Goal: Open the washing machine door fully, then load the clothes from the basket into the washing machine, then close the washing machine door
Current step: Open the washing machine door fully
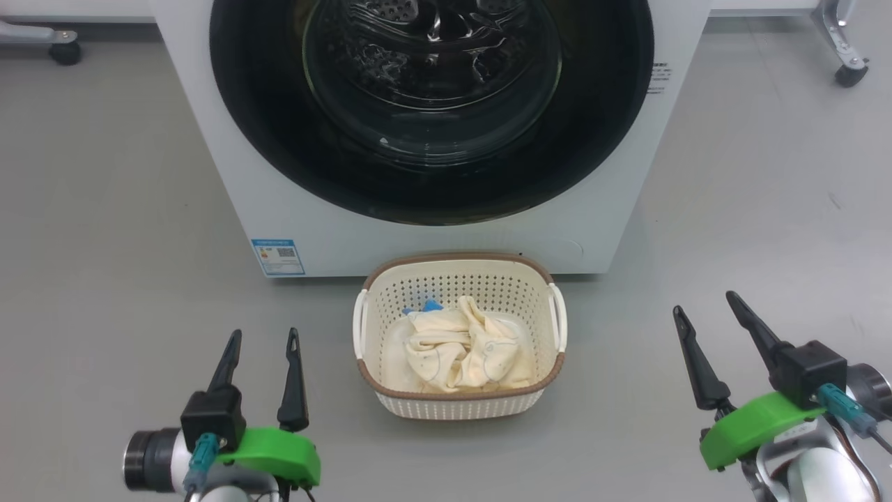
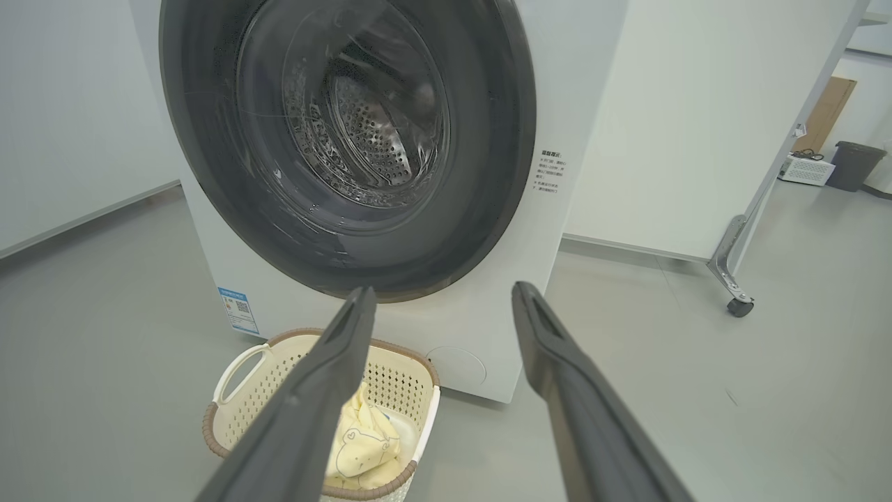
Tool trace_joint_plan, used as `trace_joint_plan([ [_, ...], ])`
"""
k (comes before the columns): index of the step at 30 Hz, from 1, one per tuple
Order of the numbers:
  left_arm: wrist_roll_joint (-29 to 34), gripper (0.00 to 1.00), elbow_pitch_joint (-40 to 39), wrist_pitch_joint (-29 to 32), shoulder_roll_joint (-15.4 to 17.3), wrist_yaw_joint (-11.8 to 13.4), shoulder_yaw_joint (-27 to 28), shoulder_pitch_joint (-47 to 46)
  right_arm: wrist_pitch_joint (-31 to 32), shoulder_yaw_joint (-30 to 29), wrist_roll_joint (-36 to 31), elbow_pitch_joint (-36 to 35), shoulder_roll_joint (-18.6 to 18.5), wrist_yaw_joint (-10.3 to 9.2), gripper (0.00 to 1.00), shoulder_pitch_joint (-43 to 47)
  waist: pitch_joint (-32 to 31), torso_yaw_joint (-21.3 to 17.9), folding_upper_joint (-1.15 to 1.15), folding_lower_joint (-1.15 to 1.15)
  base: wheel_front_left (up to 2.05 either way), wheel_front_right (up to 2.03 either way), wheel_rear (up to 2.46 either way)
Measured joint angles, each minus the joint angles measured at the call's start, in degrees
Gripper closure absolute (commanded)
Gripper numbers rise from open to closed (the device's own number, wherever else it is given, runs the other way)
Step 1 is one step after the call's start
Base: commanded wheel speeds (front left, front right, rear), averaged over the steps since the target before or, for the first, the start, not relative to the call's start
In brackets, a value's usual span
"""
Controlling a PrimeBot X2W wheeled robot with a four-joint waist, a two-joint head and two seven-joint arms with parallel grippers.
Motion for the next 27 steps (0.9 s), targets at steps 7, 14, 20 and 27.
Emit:
trace_joint_plan([
  [7, 0.4, 0.0, -0.1, 0.0, -0.1, 0.0, -0.1, 0.0, -0.4, -0.4, 0.2, 0.1, 0.0, 0.0, 0.0, 0.0, -0.1, -0.3, 0.0, 0.0, 1.23, 1.23, -2.46],
  [14, 0.4, 0.0, -0.2, 0.0, -0.1, 0.0, -0.1, 0.0, -0.4, -0.4, 0.5, 0.1, 0.0, 0.0, 0.0, 0.0, 0.1, -0.7, 0.0, 0.0, 1.23, 1.23, -2.46],
  [20, 0.4, 0.0, -0.2, 0.0, -0.1, 0.0, -0.1, -0.3, -0.4, -0.5, 0.5, 0.1, 0.0, 0.0, 0.0, 0.0, 0.1, -0.9, 0.0, 0.0, 1.23, 1.23, -2.46],
  [27, 0.4, 0.0, -1.3, 0.0, -0.5, -0.5, -0.1, -0.3, -0.5, -1.2, 0.5, 0.1, -0.4, 0.0, 0.0, 0.0, 0.0, -1.1, 0.0, 0.0, 0.94, 0.94, -1.87],
])
